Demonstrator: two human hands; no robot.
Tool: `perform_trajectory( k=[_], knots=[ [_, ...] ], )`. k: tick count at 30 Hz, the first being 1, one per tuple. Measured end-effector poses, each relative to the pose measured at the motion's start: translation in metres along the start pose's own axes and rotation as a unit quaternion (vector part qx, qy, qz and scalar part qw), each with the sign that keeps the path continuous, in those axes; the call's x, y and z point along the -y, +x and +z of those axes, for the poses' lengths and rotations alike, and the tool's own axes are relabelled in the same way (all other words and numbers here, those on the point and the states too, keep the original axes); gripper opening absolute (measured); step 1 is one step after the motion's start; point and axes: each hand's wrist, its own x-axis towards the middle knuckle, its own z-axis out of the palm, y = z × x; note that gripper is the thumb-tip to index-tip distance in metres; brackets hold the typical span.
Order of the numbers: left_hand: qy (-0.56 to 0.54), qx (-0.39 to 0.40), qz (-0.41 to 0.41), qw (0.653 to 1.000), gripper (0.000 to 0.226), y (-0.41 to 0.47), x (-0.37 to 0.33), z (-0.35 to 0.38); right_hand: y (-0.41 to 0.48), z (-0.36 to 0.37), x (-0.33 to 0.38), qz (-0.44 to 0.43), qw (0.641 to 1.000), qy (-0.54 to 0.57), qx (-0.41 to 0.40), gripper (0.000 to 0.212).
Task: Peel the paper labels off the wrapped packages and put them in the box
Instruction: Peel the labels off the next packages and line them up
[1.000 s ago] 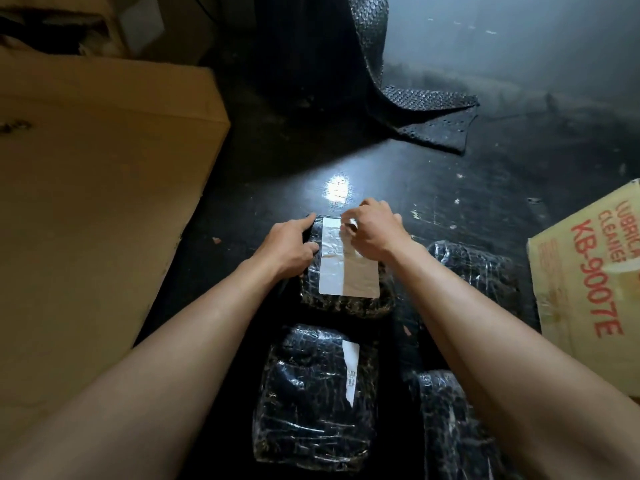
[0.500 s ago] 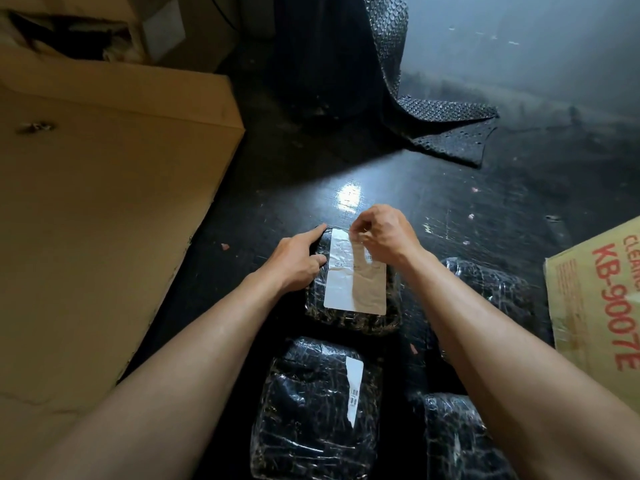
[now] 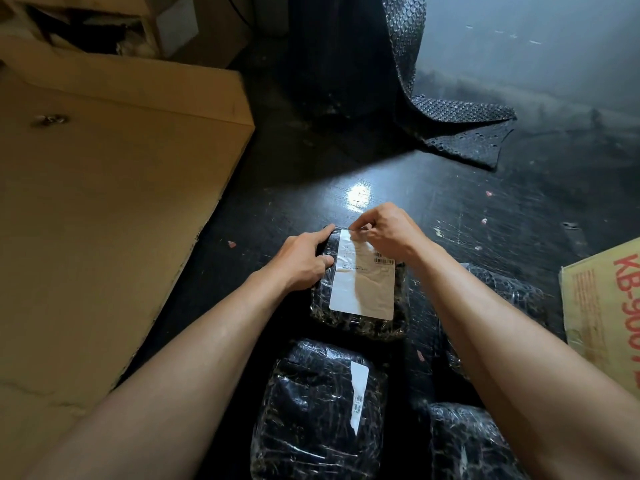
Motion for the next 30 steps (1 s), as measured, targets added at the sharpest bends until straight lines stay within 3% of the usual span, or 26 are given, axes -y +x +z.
perform_trajectory(
  k=[10,21,27,30],
  knots=[
    [0.001,0.004,-0.003,1.0,0.066,0.0,-0.002,-0.002,-0.016,0.013,0.002,-0.022,0.996,-0.046,-0.071,0.013],
    [0.002,0.0,-0.009,1.0,0.066,-0.001,-0.006,-0.002,-0.025,0.007,-0.006,-0.037,0.999,-0.009,-0.033,0.011],
    [0.0,0.003,-0.008,1.0,0.066,-0.003,-0.007,-0.002,-0.026,0.004,-0.006,-0.037,0.998,0.002,-0.049,0.03],
    [-0.004,-0.003,-0.004,1.0,0.066,-0.004,-0.007,-0.003,-0.026,0.003,-0.006,-0.064,0.996,-0.035,-0.059,0.011]
  ],
)
